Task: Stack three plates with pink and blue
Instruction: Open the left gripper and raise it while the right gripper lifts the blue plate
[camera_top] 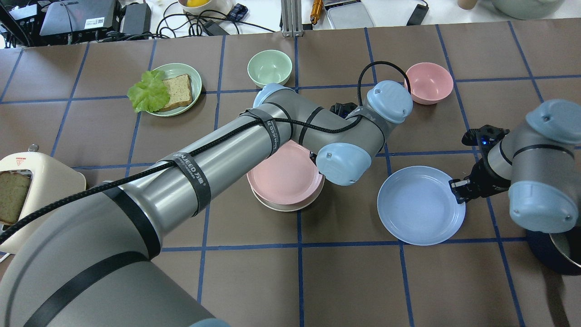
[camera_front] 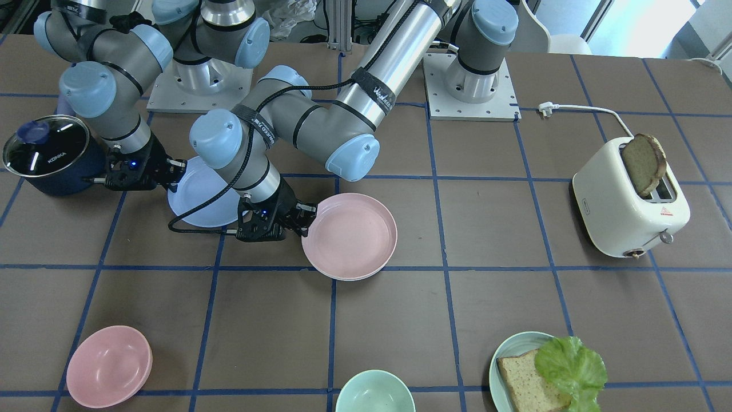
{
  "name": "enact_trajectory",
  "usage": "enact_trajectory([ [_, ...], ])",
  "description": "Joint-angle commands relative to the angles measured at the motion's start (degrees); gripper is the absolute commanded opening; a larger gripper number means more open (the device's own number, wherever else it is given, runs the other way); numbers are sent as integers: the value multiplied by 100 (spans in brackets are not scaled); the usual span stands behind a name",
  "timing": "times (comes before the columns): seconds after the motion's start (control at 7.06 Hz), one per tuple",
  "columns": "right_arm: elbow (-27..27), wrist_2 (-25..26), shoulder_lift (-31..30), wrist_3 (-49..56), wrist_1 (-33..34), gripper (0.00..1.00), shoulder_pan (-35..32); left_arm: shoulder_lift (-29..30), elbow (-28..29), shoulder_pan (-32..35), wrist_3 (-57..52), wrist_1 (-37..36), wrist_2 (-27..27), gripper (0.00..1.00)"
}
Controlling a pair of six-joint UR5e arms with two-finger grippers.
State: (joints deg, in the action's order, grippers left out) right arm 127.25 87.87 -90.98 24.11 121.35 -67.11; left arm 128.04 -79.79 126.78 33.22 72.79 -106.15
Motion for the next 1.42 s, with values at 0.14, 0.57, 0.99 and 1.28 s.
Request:
enact_trajectory([
  [0.14,-1560,2,430,23,-1675,0,22,-138,16,-4,1,77,94,87],
  [0.57,-1633,20,380,23,-1667,0,-4,-594,60,-161,-130,491,103,99],
  [0.99,-1896,-207,651,-12,-1781,0,-214,-1297,34,-846,-911,867,164,100],
  [1.28,-1906,-621,975,-806,-1676,0,-1176,-1763,16,-1373,-1385,1123,190,100],
])
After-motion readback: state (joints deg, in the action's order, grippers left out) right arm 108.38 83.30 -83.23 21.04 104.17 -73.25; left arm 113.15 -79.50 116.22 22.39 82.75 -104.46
